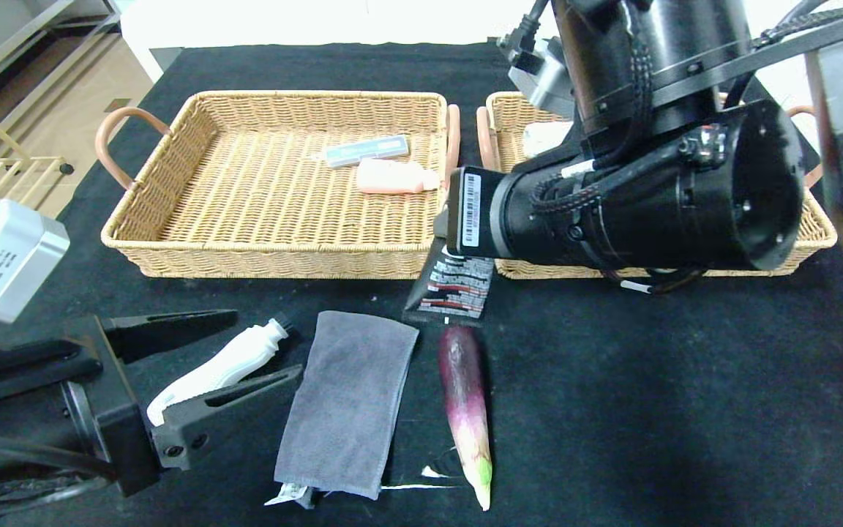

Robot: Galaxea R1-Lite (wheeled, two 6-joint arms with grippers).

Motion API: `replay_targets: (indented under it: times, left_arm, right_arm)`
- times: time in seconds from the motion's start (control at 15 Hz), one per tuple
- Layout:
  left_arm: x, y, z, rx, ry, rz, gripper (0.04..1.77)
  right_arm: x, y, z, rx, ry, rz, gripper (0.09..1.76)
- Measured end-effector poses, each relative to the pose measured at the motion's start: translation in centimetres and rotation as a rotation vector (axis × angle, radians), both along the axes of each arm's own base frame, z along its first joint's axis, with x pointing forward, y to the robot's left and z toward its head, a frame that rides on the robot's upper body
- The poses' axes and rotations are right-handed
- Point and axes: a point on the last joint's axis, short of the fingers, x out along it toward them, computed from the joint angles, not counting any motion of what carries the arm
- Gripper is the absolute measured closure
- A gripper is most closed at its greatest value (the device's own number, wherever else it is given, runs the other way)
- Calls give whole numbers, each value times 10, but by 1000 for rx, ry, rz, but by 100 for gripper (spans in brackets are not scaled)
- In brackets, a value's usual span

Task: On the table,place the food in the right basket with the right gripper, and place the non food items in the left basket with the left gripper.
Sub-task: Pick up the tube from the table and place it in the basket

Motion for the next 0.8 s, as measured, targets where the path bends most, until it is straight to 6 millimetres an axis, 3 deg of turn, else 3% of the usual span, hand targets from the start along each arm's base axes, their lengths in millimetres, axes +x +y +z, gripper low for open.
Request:
replay_targets:
  times: [0.33, 0.8]
  left_arm:
    - [-1, 1, 1, -1, -9, 1, 9]
    - [-3, 2, 3, -5, -19, 1, 9]
  right_arm:
    - [17, 27, 1, 11, -250, -34, 104]
    - [42, 48, -12, 32, -419, -46, 104]
